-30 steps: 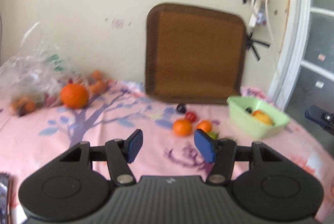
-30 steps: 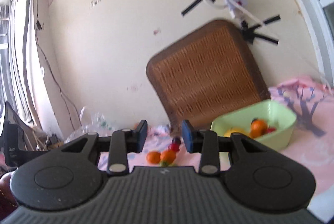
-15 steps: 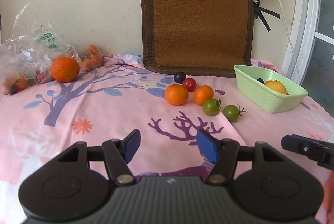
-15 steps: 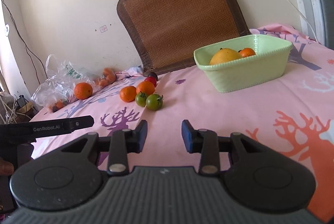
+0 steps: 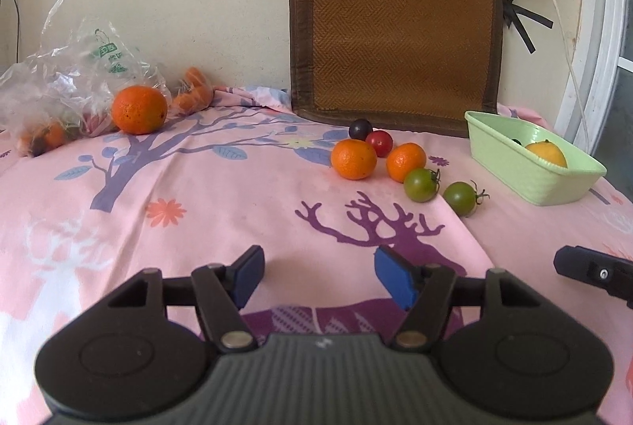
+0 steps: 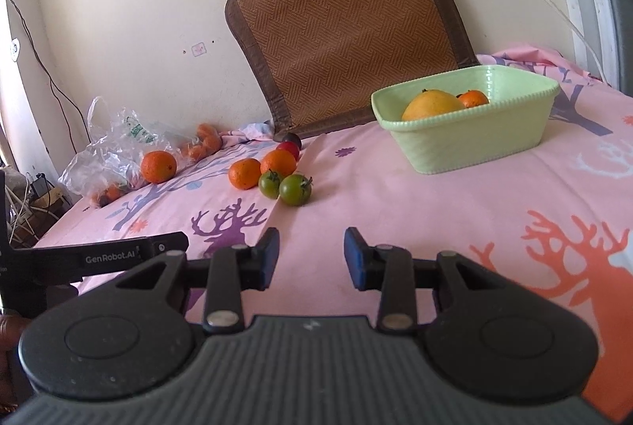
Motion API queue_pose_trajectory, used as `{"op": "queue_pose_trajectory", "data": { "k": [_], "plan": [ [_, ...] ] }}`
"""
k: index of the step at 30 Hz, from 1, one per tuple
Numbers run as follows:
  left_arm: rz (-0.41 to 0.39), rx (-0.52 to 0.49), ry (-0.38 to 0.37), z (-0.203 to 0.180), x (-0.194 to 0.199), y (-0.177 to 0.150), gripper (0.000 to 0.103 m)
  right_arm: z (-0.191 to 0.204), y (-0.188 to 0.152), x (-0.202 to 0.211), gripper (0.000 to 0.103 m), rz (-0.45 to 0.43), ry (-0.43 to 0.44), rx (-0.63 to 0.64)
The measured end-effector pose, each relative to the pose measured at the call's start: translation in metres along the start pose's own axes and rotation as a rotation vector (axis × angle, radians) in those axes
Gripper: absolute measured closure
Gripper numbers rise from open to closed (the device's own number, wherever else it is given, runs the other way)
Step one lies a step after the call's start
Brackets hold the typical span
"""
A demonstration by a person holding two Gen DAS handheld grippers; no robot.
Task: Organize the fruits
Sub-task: 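Move both tools back toward the green tomatoes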
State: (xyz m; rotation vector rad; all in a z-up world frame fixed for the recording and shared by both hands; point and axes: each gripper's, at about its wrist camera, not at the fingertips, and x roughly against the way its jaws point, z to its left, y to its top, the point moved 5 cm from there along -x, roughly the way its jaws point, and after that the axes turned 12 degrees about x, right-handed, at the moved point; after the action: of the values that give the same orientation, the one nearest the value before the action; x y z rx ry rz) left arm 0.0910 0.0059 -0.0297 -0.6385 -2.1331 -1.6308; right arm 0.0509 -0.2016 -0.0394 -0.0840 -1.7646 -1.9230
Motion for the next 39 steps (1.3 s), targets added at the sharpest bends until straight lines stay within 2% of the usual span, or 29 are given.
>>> {"op": "queue_pose_trajectory", "data": {
  "k": [8, 15, 17, 19, 22, 25, 28, 34, 37, 38, 39],
  "plan": [
    [-0.045, -0.017, -0.011, -0.003, 0.007, 0.000, 0.040, 0.000, 0.001, 0.003, 0.064, -0.017, 0.003, -0.003],
    [-0.117, -0.024, 0.004, -0.004, 0.016, 0.001, 0.040, 0.000, 0.001, 0.002, 0.064, -0.016, 0.001, -0.002],
    [-0.138, -0.020, 0.006, -0.003, 0.020, 0.002, 0.035, 0.000, 0.001, 0.002, 0.064, -0.017, -0.001, -0.003],
    [-0.181, -0.023, 0.009, -0.004, 0.027, 0.002, 0.009, -0.001, 0.001, 0.001, 0.064, -0.014, 0.000, -0.003],
    [-0.279, -0.056, 0.007, -0.009, 0.043, 0.001, 0.000, 0.000, 0.002, 0.001, 0.064, -0.012, -0.001, 0.001],
    [-0.325, -0.091, 0.034, -0.015, 0.049, 0.001, 0.000, 0.000, 0.001, 0.001, 0.064, -0.013, -0.002, 0.005],
    [-0.295, -0.090, 0.063, -0.015, 0.043, 0.003, 0.000, 0.001, 0.001, 0.001, 0.064, -0.015, -0.005, 0.007],
    [-0.266, -0.050, 0.041, -0.007, 0.039, 0.003, 0.000, 0.002, 0.002, 0.000, 0.064, -0.004, -0.016, 0.010],
    [-0.166, -0.009, -0.020, -0.001, 0.026, 0.008, 0.002, 0.003, 0.002, -0.002, 0.064, 0.015, -0.017, 0.016],
    [-0.121, 0.010, -0.055, -0.001, 0.021, 0.012, 0.005, 0.003, 0.003, -0.006, 0.064, 0.032, -0.012, 0.019],
    [-0.075, 0.025, -0.093, -0.002, 0.016, 0.017, 0.013, 0.003, 0.005, -0.009, 0.064, 0.046, -0.006, 0.027]
  ]
}}
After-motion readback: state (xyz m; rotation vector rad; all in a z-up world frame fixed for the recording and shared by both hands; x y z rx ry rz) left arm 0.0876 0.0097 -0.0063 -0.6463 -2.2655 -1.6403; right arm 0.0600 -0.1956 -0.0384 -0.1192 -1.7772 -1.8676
